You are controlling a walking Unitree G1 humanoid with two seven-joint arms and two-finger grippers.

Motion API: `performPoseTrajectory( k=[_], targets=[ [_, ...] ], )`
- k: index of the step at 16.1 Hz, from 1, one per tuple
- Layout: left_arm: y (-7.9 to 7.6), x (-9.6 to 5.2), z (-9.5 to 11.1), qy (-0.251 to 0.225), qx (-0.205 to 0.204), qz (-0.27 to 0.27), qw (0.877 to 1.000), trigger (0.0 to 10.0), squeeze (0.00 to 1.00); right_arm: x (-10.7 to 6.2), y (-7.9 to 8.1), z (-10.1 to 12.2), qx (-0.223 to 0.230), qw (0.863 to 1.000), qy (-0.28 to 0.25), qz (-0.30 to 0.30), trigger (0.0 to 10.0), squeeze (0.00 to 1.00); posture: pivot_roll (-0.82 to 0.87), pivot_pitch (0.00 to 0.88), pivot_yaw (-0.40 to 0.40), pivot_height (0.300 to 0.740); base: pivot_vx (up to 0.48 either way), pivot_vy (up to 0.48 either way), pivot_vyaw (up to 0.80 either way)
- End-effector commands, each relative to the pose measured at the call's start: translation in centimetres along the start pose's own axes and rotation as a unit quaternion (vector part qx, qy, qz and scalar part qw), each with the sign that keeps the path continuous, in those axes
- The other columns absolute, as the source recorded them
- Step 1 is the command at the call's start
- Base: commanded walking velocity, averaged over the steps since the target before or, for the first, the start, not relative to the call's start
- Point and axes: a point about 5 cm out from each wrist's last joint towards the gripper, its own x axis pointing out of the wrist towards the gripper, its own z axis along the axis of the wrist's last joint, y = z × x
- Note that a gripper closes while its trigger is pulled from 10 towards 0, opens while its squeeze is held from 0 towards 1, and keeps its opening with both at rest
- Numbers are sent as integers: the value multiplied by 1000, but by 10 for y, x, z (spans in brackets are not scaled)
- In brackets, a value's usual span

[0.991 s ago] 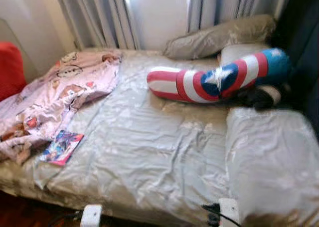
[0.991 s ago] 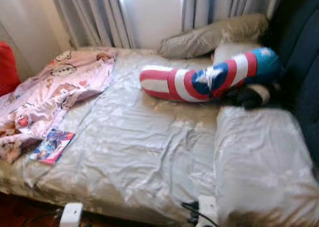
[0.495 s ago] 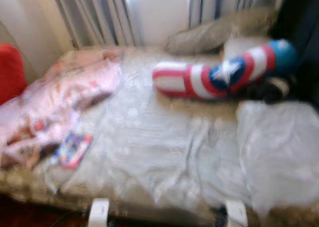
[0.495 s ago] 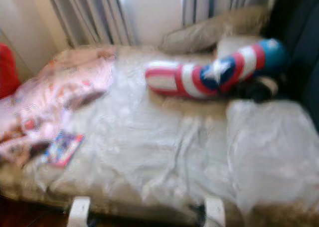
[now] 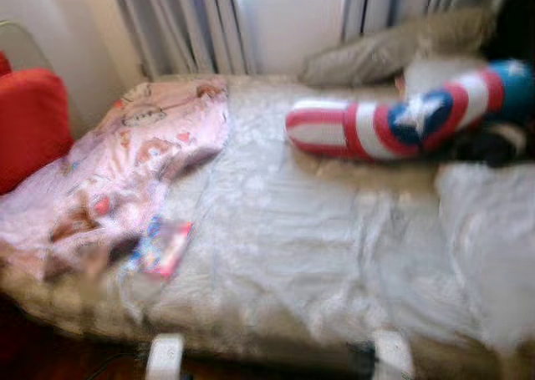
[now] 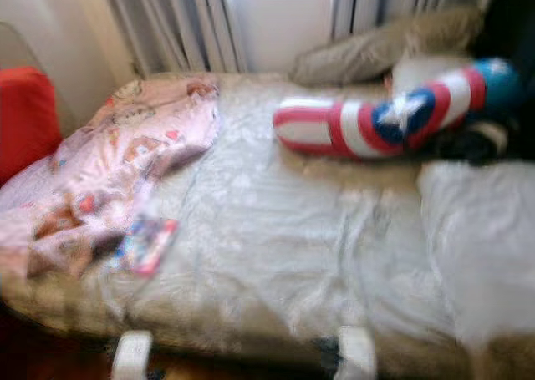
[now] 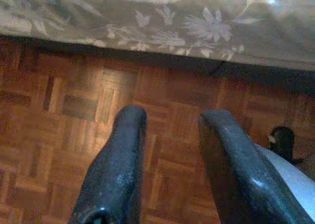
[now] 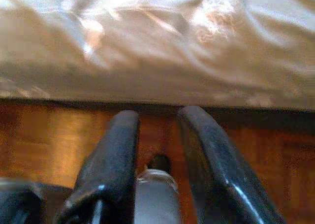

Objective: Clean up the room

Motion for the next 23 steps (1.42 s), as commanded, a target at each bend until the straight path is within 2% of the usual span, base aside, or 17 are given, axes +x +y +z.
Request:
performPoseTrajectory(
  k=[1,23],
  targets=[
    [10,0,2,-1,9,12,1000,10000,0,2,11,4,0,1000,-6,14,10000,0,-3,0,55,740,0,431,0],
    [8,2,16,-24,9,12,1000,10000,0,2,12,4,1,1000,-1,14,10000,0,12,0,52,740,0,431,0]
  ],
)
